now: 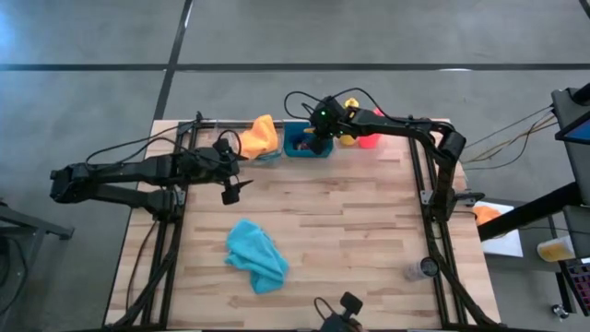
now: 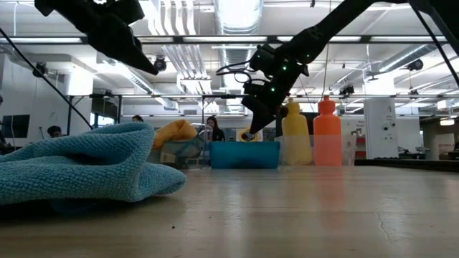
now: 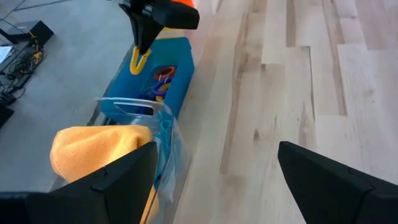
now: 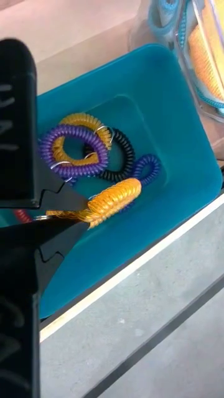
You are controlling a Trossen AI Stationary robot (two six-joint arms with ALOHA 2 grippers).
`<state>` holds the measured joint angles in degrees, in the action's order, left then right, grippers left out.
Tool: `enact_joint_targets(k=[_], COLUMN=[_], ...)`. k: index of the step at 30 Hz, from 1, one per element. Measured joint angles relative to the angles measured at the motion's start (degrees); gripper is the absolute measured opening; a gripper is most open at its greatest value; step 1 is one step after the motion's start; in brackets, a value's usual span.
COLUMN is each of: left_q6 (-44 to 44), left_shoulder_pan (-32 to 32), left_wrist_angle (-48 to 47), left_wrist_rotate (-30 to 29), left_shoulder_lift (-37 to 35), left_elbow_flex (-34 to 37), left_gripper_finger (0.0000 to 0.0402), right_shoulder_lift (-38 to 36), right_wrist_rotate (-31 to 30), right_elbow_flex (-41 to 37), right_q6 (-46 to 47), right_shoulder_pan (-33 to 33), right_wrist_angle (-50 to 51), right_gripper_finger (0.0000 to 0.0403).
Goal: Pick & Place Sports Items
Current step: Put the yellow spring keychain into the blue bin, then put the black spring keychain into the blue bin
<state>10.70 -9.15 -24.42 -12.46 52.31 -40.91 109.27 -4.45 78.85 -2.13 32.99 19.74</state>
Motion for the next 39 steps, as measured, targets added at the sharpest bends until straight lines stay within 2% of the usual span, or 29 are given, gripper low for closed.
enact_joint_targets(k=[7, 10, 17, 20, 24, 28, 30, 35, 39], left_q6=[0.0, 0.0, -0.2, -3.2, -5.2, -6.2, -10.0, -18.7, -20.7], left_shoulder_pan=[0.0, 0.0, 0.0, 0.0, 0.0, 0.0, -0.3, -2.8, -4.4], left_wrist_angle=[0.1, 0.1, 0.1, 0.1, -1.1, -5.4, -9.3, -22.1, -31.3], left_wrist_rotate=[0.0, 0.0, 0.0, 0.0, 0.0, 0.0, -0.1, -0.6, -0.6], left_shoulder_lift=[0.0, 0.0, 0.0, 0.0, -0.1, -0.1, -0.1, 0.0, 0.4], left_elbow_flex=[0.0, 0.0, 0.0, 0.0, 0.0, 0.0, -0.3, -3.3, -5.8], left_gripper_finger=[0.0337, 0.0337, 0.0337, 0.0337, 0.0337, 0.0337, 0.0337, 0.0337, 0.0337], right_shoulder_lift=[0.0, 0.0, -0.1, -0.2, -1.2, -2.2, -2.8, -4.3, -5.8], right_wrist_rotate=[0.0, 0.0, 0.0, 0.0, 0.0, 0.0, 0.0, 0.0, 0.0], right_elbow_flex=[0.0, 0.0, -0.1, 0.2, 0.2, 0.2, 0.2, 0.2, 0.3], right_q6=[0.0, 0.2, 0.2, 0.2, -1.4, -4.3, -5.7, -8.5, -9.0], right_shoulder_pan=[-0.3, -0.9, -2.6, -3.2, -3.9, -5.1, -5.9, -8.3, -10.3], right_wrist_angle=[0.1, 0.8, 1.1, 1.1, 1.0, 1.0, 0.9, 0.7, 0.3], right_gripper_finger=[0.0013, 0.0029, 0.0139, 0.0188, 0.0235, 0.0261, 0.0267, 0.0272, 0.0272])
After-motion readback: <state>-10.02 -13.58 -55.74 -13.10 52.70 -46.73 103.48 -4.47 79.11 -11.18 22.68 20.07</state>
